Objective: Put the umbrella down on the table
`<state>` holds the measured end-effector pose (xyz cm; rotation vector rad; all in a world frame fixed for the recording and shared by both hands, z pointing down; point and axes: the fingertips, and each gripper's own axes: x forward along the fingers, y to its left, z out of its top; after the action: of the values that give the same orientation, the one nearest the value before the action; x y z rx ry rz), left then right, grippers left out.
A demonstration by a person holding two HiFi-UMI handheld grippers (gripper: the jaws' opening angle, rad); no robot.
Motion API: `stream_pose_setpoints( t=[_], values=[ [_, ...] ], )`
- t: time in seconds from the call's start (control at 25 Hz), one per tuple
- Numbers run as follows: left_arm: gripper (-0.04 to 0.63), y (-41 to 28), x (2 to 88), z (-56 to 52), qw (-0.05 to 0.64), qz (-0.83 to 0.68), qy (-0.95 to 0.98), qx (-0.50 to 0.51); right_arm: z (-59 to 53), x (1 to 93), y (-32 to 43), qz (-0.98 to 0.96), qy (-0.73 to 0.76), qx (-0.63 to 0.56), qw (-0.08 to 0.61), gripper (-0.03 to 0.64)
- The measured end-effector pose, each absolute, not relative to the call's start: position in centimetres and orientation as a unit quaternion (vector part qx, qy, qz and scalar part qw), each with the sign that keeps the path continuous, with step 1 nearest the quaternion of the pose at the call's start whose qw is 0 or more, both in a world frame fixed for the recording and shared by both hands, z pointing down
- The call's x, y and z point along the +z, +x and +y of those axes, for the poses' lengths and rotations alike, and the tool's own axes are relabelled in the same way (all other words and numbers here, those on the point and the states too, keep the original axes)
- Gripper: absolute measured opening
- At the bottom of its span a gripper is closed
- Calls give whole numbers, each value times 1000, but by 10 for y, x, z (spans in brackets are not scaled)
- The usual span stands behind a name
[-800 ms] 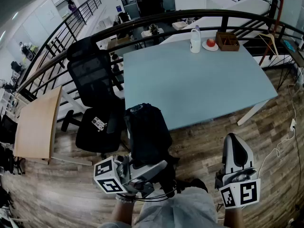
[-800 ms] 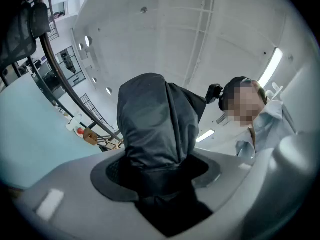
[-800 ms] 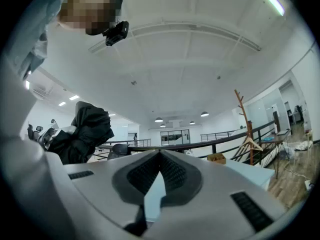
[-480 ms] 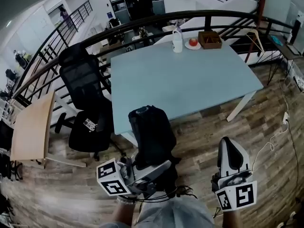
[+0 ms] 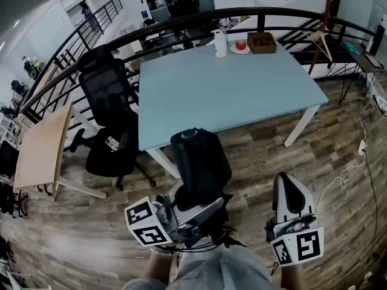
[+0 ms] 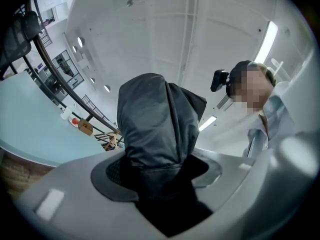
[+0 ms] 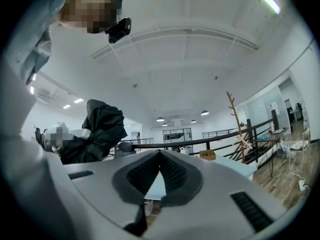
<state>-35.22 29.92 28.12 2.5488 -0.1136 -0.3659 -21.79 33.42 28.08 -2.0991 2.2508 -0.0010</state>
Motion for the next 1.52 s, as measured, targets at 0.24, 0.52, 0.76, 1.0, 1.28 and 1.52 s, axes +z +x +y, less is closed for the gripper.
stream_pose_setpoints(
  t=[0.24, 0.52, 0.76, 1.0, 1.28, 1.52],
  values=[
    [270, -339, 281, 323, 277, -41, 950, -139, 359, 280, -211, 738, -674, 6, 36, -5],
    [270, -319, 274, 341, 275, -27, 951, -142, 385, 274, -196, 731, -681, 14, 43, -5],
    [270, -301, 272, 357, 279, -5, 950, -141, 404, 279, -181, 715, -698, 10, 43, -5],
    [270, -285, 271, 362, 283, 25, 950, -129, 418, 281, -168, 692, -721, 7, 43, -5],
    [270, -261, 274, 363, 281, 62, 951, -113, 422, 285, -154, 668, -743, 6, 41, -5],
    [270, -251, 279, 356, 278, 75, 952, -104, 414, 288, -144, 658, -752, 5, 40, -5]
  ],
)
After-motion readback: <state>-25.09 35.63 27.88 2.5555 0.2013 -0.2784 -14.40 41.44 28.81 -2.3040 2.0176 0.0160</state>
